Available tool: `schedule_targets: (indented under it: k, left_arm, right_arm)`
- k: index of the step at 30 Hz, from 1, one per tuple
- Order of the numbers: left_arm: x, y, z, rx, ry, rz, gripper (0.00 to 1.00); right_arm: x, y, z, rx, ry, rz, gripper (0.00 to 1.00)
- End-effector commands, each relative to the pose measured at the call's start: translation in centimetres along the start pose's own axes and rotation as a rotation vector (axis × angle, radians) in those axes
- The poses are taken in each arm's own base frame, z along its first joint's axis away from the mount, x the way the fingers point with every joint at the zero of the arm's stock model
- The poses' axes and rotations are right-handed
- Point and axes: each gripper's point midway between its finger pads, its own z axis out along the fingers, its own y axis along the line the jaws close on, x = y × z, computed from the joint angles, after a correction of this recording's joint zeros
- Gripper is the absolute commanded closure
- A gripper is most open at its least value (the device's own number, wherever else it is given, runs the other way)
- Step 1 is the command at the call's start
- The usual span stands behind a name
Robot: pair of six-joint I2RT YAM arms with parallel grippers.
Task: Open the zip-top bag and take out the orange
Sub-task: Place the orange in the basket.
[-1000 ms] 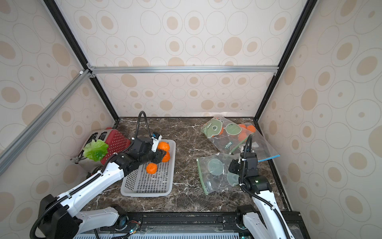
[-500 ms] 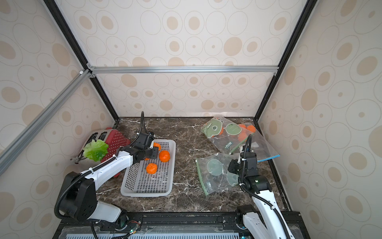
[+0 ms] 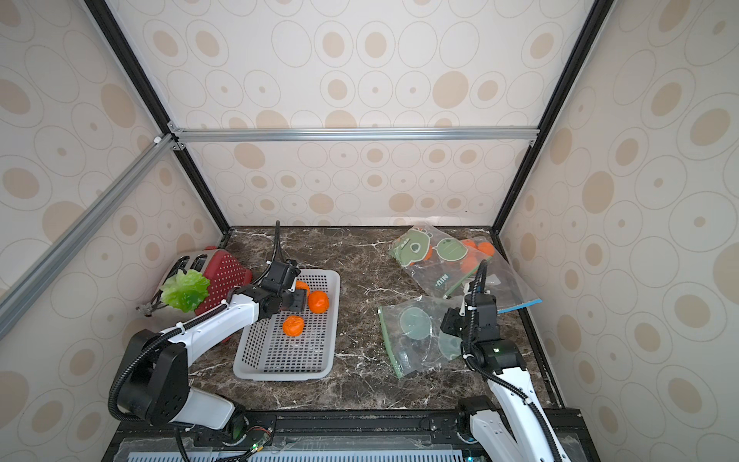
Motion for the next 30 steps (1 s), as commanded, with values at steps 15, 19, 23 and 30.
schedule_targets:
  k: [15,19,23,30]
  left_arm:
    - [-1.7,-0.2,-4.2,0.098,-0.148,-0.066,0.25]
    - [-1.5,-0.2,-5.5,0.127,-0.191,-0.081,0.26]
    - [-1.0,-0.6,-6.6,0.180,-0.231,-0.101,0.26]
    - [-0.3,-0.7,-7.6,0.220,-0.262,-0.128,0.27]
  right_arm:
    - [-0.8,3.1,0.0,-0.167,0.002,0.010,1.00]
    - [-1.9,6.3,-0.2,-0.306,0.029,0.013,1.00]
    - [-4.6,9.9,-0.8,-0.420,-0.017,-0.004,1.00]
    - [-12.5,15.1,0.0,-0.439,-0.136,-0.070,1.00]
